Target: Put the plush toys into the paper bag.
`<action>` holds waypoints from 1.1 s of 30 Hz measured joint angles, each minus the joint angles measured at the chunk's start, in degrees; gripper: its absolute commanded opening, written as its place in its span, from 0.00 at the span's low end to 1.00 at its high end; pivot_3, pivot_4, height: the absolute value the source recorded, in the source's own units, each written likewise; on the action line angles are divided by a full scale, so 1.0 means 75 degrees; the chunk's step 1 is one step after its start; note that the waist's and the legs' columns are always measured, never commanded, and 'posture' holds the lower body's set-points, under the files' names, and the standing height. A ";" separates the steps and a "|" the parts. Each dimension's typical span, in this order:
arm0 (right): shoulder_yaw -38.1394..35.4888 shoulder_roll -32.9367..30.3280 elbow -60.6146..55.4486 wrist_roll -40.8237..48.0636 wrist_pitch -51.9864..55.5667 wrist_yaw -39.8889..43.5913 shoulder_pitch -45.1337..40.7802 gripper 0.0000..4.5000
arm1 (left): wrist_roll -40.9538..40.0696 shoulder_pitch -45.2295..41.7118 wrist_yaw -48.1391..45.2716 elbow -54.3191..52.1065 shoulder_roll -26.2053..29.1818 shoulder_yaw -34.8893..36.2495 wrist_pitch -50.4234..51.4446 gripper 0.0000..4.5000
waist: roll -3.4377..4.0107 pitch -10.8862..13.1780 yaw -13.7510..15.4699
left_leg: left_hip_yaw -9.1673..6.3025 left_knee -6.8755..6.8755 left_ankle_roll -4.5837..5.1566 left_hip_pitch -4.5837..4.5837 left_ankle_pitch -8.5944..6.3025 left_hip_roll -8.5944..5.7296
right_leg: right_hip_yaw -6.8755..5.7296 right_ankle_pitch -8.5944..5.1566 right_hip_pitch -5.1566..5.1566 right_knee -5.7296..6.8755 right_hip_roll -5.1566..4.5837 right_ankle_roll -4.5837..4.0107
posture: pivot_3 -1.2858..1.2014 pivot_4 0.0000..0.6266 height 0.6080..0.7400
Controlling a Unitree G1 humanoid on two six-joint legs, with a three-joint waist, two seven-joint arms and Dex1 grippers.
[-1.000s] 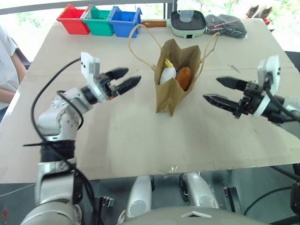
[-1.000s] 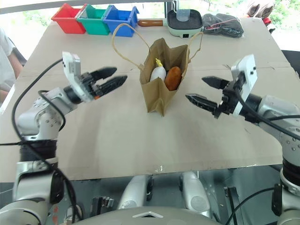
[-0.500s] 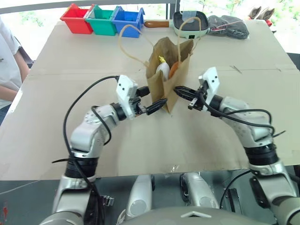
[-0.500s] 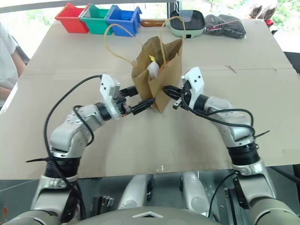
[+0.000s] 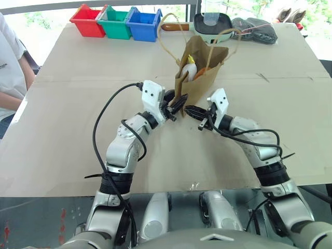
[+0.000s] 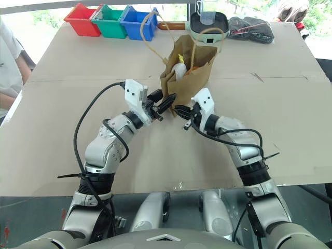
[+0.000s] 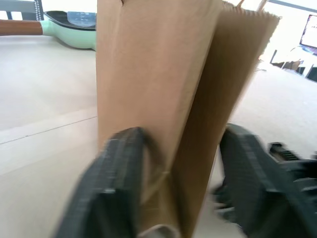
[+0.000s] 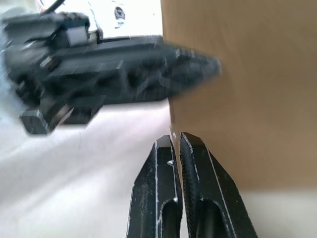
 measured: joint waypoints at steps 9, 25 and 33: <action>-0.1651 -0.1932 -0.4476 0.0532 0.1020 -0.0266 0.3284 0.76 | -0.0376 -0.1276 -0.2660 0.2321 0.0831 0.0193 -0.1205 0.00 | -0.0001 -0.0006 0.0033 | -0.0002 0.0000 0.0001 0.0005 0.0000 -0.0001 | 0.0000 -0.0002 0.0003 -0.0003 0.0010 0.0002 | 0.52 0.24 1.00; -0.4725 -0.2601 -0.6235 0.1235 0.0458 -0.0055 0.6017 0.85 | 0.0439 -0.4698 -0.8642 0.8852 0.1782 -0.0632 -0.5153 0.23 | -0.0007 -0.0010 0.0057 | -0.0004 0.0010 0.0003 0.0005 -0.0001 -0.0004 | 0.0000 -0.0005 0.0017 -0.0006 0.0014 0.0003 | 0.52 0.24 1.00; -0.4872 -0.2846 -0.5632 0.1413 0.0267 0.0342 0.5991 0.85 | 0.0148 -0.3822 -0.8289 0.7628 0.2454 0.0153 -0.3566 0.93 | -0.0004 -0.0010 -0.0067 | -0.0007 0.0004 0.0002 0.0013 -0.0001 0.0004 | -0.0001 -0.0005 0.0017 0.0004 0.0013 0.0002 | 0.52 0.24 1.00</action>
